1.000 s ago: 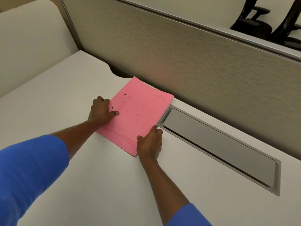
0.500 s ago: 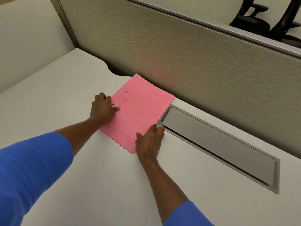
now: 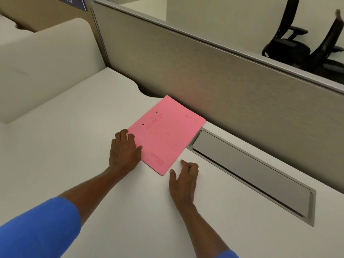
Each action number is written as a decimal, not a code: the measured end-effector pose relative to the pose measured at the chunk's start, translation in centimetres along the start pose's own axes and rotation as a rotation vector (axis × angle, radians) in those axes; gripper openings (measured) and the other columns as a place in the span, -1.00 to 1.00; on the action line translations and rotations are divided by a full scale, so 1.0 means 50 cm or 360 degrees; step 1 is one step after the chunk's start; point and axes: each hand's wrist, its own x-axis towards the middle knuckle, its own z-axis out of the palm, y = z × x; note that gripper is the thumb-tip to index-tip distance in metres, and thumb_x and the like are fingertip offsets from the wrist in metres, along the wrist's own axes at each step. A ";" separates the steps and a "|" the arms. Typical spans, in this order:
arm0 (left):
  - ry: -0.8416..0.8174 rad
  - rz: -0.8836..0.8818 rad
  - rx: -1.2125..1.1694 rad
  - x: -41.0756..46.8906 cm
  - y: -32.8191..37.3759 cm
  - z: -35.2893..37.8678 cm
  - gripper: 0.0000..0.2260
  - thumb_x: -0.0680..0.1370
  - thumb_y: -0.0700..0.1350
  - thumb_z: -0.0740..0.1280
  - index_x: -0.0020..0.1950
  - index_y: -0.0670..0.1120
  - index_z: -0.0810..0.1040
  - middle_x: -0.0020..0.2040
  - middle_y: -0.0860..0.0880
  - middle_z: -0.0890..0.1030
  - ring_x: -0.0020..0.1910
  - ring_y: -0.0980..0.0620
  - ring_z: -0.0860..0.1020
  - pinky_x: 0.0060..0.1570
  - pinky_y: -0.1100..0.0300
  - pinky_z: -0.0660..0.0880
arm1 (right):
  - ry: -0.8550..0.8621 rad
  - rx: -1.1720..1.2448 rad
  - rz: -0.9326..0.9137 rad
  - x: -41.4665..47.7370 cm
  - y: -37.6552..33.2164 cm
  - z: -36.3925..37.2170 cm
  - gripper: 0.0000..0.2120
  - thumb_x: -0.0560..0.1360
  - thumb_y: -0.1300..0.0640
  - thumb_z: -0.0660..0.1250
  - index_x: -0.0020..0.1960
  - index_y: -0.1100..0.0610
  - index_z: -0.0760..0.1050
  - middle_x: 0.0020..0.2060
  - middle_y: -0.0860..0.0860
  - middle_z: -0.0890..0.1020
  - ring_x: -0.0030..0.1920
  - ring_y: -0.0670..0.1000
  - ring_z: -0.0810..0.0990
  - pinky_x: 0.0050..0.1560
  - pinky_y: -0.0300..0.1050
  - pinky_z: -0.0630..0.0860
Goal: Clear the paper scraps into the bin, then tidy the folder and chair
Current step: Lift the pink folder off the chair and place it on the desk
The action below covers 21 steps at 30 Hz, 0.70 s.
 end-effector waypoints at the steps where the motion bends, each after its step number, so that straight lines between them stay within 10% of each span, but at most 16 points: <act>1: 0.0014 -0.0003 -0.0020 -0.032 -0.006 -0.008 -0.60 0.58 0.01 0.46 0.31 -0.21 0.58 0.36 -0.22 0.55 0.29 -0.29 0.52 0.22 -0.16 0.54 | -0.0009 -0.0004 -0.0010 -0.020 0.006 -0.007 -0.50 0.57 0.13 0.45 0.47 0.21 0.46 0.27 0.06 0.41 0.31 0.09 0.47 0.33 -0.08 0.48; 9: -0.0118 -0.0061 -0.0168 -0.341 -0.097 -0.044 -0.80 0.61 -0.02 0.44 -0.18 -0.05 0.62 -0.21 0.05 0.64 -0.08 -0.07 0.63 -0.24 0.05 0.57 | -0.0104 -0.0146 -0.0004 -0.221 0.049 -0.056 -0.60 0.52 0.12 0.47 0.34 0.11 0.53 0.23 -0.04 0.41 0.30 0.05 0.45 0.19 -0.13 0.50; 21: -0.0716 0.0022 -0.0235 -0.734 -0.300 -0.136 -0.76 0.70 0.15 0.26 -0.04 0.05 0.56 -0.12 0.10 0.66 -0.10 0.06 0.63 -0.06 0.15 0.57 | -0.0368 -0.0336 0.0165 -0.661 0.067 -0.130 -0.71 0.56 0.06 0.42 0.26 -0.08 0.53 0.20 -0.10 0.44 0.29 -0.04 0.53 0.11 0.00 0.60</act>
